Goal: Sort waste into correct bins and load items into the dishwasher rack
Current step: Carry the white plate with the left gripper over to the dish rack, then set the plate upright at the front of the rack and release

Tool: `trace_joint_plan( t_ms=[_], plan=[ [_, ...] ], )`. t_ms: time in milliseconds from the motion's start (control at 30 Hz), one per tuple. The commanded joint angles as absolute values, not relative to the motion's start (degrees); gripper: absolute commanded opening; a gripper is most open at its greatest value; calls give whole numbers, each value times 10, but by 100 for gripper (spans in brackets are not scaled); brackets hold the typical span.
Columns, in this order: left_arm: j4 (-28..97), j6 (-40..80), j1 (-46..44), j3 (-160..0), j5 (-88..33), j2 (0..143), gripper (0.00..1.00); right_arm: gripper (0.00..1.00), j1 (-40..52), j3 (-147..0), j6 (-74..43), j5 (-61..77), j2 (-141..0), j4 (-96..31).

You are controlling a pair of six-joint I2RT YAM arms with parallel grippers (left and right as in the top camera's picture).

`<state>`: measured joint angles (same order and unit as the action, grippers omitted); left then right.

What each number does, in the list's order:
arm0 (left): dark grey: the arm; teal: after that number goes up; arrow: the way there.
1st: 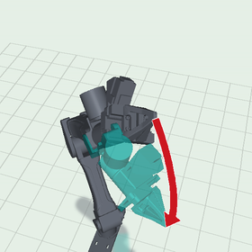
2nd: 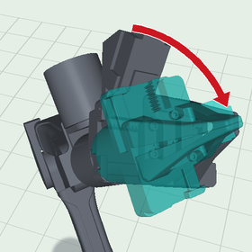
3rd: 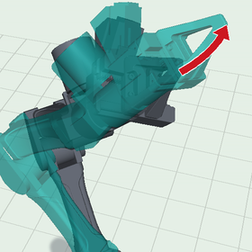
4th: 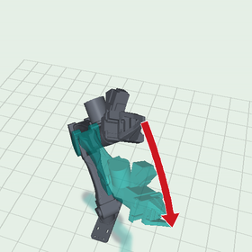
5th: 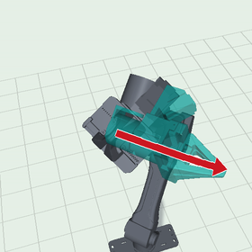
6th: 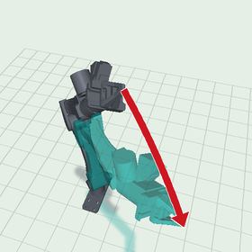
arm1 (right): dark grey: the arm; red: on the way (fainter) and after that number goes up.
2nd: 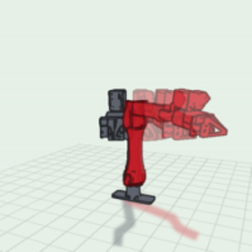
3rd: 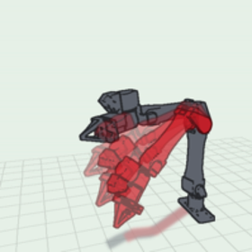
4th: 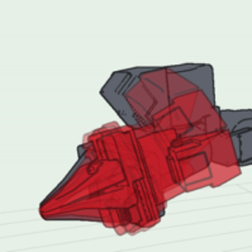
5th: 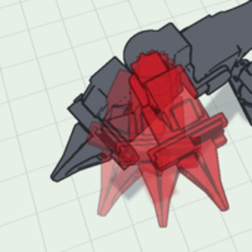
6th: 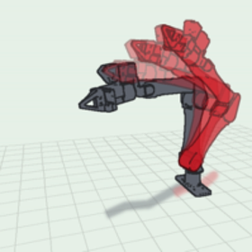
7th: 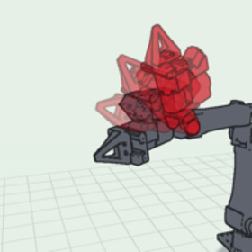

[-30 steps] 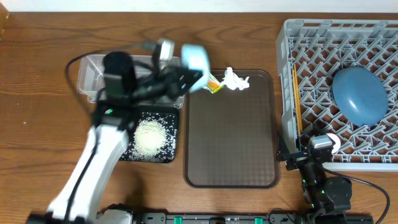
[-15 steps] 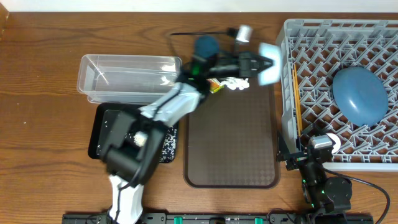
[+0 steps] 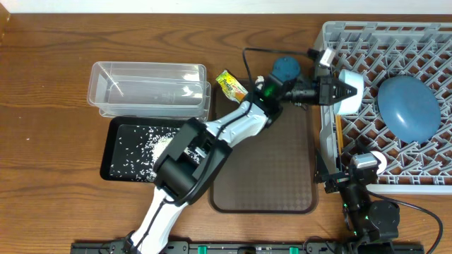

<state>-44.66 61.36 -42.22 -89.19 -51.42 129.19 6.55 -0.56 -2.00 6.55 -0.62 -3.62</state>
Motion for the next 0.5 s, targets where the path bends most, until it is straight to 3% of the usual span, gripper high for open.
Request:
trace_joint_plan(
  t_ms=[0, 333, 367, 400, 467],
  plan=[
    [-451, 614, -422, -905, -494, 1305, 6, 99, 64, -3, -21, 62, -3, -36],
    [-436, 616, -420, -905, -495, 1315, 9, 99, 64, -3, -21, 62, -4, -36],
    [-436, 617, -419, -905, -497, 1315, 22, 99, 64, -3, -21, 62, -4, -36],
    [-436, 617, -417, -905, -500, 1315, 43, 99, 64, -3, -21, 62, -4, -36],
    [-436, 617, -412, -905, -503, 1315, 47, 99, 64, -3, -21, 62, -4, -36]
  ],
)
